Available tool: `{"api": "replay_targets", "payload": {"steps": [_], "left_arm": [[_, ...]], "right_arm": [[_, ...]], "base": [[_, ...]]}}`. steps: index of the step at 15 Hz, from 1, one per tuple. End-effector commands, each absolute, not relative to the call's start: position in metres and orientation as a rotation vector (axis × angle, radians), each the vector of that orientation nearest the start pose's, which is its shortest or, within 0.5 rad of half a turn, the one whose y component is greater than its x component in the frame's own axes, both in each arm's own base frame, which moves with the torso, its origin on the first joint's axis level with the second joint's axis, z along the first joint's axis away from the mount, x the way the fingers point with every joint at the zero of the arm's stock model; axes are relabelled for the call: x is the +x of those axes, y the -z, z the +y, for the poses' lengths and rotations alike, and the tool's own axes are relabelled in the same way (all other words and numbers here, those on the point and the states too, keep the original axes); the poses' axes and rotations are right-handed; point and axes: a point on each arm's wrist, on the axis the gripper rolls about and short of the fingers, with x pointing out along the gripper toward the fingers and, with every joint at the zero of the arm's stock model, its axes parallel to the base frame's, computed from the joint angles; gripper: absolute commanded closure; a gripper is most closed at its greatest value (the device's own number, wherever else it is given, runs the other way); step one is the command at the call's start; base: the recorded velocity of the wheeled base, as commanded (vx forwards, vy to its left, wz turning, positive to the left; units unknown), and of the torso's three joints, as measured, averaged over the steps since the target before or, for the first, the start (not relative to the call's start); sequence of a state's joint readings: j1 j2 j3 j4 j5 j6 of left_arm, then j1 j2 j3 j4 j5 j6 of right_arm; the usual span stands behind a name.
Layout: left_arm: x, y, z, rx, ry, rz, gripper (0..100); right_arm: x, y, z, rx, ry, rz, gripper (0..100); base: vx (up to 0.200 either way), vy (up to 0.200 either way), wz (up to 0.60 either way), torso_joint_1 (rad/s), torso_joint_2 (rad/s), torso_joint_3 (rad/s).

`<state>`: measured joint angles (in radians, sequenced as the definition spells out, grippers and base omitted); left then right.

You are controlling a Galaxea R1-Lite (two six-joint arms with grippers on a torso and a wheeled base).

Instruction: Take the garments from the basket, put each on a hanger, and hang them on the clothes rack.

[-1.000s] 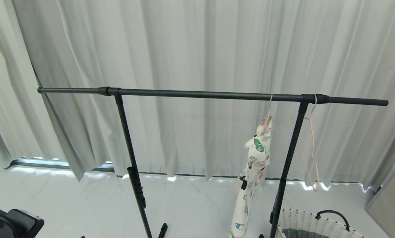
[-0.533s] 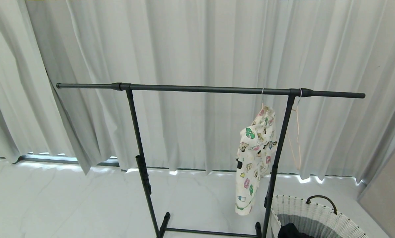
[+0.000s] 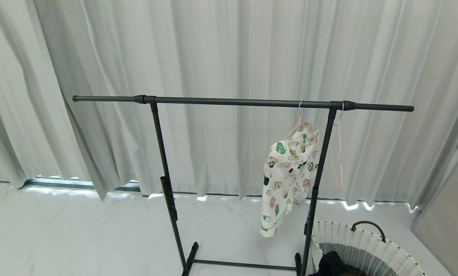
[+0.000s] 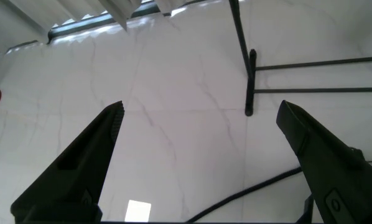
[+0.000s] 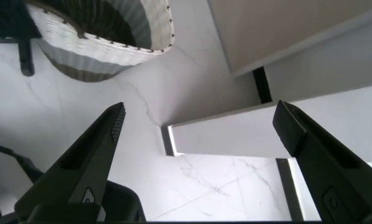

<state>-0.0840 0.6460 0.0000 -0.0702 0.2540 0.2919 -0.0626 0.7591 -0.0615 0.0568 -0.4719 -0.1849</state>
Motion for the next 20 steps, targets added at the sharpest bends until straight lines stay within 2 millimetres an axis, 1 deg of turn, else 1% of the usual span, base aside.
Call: {"api": "replay_targets", "payload": {"steps": [1,4,7,11,20], "left_arm": [[0.0321,-0.0799,0.003,0.382,-0.08,0.601,0],[0.0321,-0.0799,0.003,0.382,-0.08,0.601,0],[0.0323,-0.0799,0.0009,0.404,-0.017,0.59,0],[0.0342,-0.0791,-0.0016,0.426,0.046,0.601,0],[0.0341,-0.0791,-0.0015,0.418,0.044,0.599,0]], "right_arm": [[0.0334,-0.0822,-0.0124,-0.323,0.446,0.775,0],[0.0333,-0.0823,-0.0127,-0.312,0.458,0.773,0],[0.0357,-0.0812,-0.0129,-0.317,0.456,0.804,0],[0.0368,-0.0807,-0.0131,-0.318,0.456,0.817,0],[0.037,-0.0806,-0.0131,-0.319,0.455,0.819,0]], "base": [[0.0,0.0,0.0,0.0,0.0,0.0],[0.0,0.0,0.0,0.0,0.0,0.0],[0.0,0.0,0.0,-0.028,0.07,0.033],[0.0,0.0,0.0,-0.202,0.46,0.245],[0.0,0.0,0.0,-0.217,0.51,0.287]]}}
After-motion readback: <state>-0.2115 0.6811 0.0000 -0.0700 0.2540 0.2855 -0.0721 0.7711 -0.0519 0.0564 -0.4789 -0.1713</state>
